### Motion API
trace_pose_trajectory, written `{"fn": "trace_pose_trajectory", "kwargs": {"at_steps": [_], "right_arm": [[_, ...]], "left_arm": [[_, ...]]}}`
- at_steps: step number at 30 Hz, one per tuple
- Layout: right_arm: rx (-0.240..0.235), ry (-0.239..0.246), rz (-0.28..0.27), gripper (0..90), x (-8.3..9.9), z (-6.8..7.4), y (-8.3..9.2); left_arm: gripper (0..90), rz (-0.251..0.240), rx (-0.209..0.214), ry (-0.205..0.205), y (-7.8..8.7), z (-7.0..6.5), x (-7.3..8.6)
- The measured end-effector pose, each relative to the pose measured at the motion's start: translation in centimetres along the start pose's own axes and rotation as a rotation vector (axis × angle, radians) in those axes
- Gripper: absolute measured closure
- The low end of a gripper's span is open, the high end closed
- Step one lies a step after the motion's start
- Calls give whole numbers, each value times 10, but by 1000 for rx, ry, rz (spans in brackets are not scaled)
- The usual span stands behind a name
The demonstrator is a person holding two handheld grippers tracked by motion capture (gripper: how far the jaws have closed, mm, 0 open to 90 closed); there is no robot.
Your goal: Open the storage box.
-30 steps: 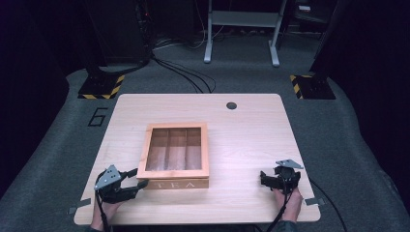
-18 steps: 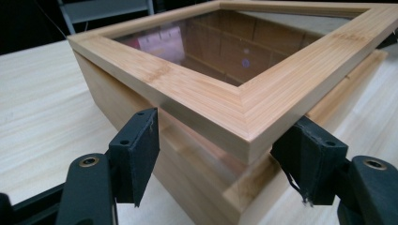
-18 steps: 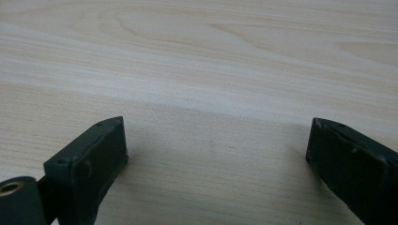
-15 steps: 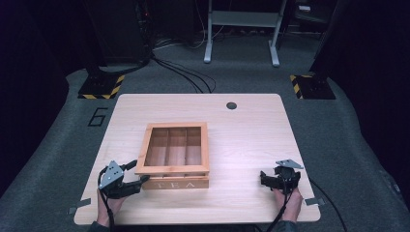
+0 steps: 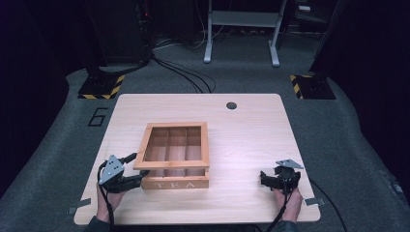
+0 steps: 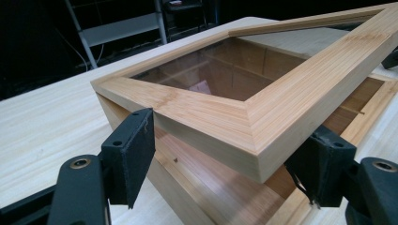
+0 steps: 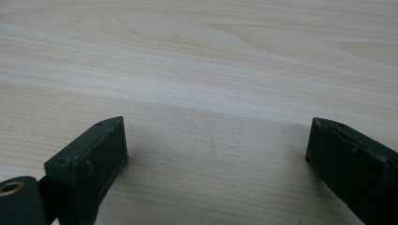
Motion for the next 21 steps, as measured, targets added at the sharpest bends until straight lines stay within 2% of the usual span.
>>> {"fn": "trace_pose_trajectory", "kwargs": {"at_steps": [4,11,15,21], "right_arm": [[0,0,0,52,0,0,0],[0,0,0,52,0,0,0],[0,0,0,51,0,0,0],[0,0,0,51,0,0,0]], "left_arm": [[312,-4,-13,-17,1,1,-5],[345,-8,-14,-77,3,7,-25],[358,-11,-7,-96,2,11,-34],[374,-4,3,-101,2,15,-42]]}}
Point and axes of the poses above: each handheld gripper's, and its own axes: y roughly backward along the jaws, x roughly out of its underside, z roughly to its left, the point moved 2 cm from there along -y, roughly forward along the jaws
